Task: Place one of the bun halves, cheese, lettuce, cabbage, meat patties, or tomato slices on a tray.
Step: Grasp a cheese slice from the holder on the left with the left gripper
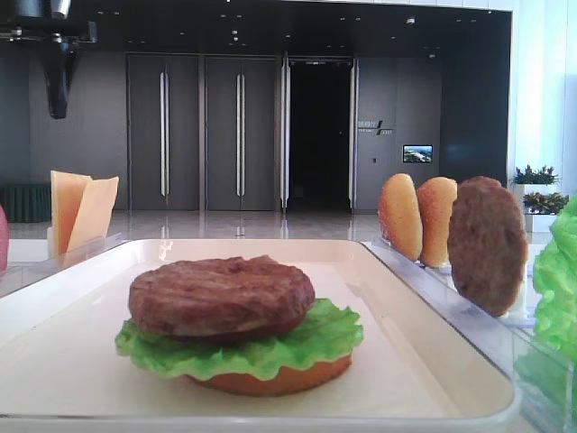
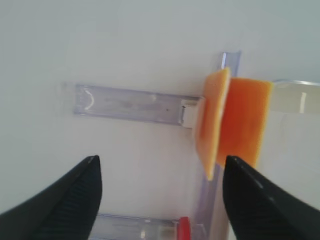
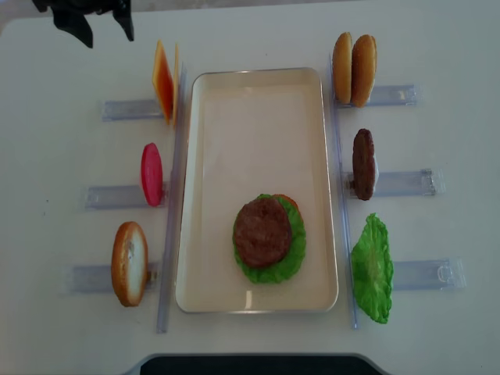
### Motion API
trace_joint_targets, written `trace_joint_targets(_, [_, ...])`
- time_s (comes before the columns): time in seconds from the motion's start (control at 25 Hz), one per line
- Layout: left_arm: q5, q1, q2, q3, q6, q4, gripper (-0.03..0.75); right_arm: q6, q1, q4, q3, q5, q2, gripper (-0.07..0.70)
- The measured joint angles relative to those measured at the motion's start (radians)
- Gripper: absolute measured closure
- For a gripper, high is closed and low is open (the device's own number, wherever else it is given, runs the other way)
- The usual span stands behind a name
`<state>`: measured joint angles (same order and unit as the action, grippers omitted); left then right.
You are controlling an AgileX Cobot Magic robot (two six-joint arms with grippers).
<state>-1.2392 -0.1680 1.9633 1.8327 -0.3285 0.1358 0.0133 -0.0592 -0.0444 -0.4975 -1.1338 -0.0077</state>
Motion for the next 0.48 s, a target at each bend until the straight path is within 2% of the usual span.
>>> trace_joint_targets(0.28, [0.0,-0.124,0.0,0.0,-0.087,-0.026,0.139,0.0,0.0,0.0,0.0,0.0,0.0,0.044])
trace_joint_targets(0.48, [0.0,-0.152,0.002,0.0,-0.141,-0.039,0.139,0.0,0.0,0.0,0.0,0.0,0.0,0.044])
